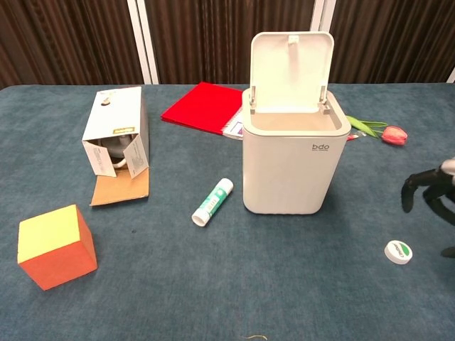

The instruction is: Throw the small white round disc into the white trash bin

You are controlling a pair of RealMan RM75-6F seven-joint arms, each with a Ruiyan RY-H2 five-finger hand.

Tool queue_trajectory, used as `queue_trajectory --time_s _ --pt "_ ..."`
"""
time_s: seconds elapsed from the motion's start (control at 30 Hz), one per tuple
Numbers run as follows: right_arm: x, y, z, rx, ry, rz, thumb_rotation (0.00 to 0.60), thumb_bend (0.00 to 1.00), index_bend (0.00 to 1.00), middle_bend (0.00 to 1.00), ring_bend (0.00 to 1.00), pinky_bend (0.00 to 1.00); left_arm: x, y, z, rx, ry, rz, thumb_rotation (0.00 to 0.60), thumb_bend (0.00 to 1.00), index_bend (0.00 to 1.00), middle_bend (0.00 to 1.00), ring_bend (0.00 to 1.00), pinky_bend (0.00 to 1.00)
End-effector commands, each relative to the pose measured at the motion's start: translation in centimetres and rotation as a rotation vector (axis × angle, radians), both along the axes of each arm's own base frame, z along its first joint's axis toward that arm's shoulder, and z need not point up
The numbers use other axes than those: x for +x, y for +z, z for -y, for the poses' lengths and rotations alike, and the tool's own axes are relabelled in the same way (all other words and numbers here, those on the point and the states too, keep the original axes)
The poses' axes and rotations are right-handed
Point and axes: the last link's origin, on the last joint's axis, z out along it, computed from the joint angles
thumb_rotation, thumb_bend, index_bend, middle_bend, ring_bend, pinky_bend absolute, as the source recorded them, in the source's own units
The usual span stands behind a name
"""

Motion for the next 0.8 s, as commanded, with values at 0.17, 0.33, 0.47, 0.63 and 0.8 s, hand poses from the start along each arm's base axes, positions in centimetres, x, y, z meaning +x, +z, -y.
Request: queue_trajectory --time_s 0.17,0.33,0.47,0.63,0.8 --pt "0.1 -1.8 0.6 0.054 0.004 0.004 0.6 0.21 0.54 0.82 0.88 0.98 0.0 0.5 0.1 0.017 0.004 0.011 0.6 0.41 0.15 0.11 0.17 0.33" --pt "0.2 -2.5 0.6 0.066 0.009 0.01 0.6 0.23 0.55 0.82 0.88 0.98 -0.1 0.7 0.1 0.025 0.005 0.017 0.6 0.41 0.15 0.11 0.17 0.33" --pt "0.1 -2.8 0.7 0.071 0.009 0.006 0.6 0.24 0.55 0.82 0.88 0.98 -0.1 0.7 0.1 0.025 0.005 0.019 0.6 0.41 0.15 0.11 0.17 0.33" --pt "0.0 -3.2 0.9 0.079 0.007 0.002 0.6 0.25 0.57 0.82 0.88 0.98 -0.1 0.8 0.1 0.028 0.003 0.02 0.6 0.41 0.15 0.11 0.17 0.33" --pt "-0.1 -3.5 1.1 0.078 0.009 0.0 0.6 0.27 0.57 0.82 0.88 0.98 -0.1 0.8 0.1 0.029 0.003 0.023 0.6 0.41 0.15 0.11 0.17 0.33"
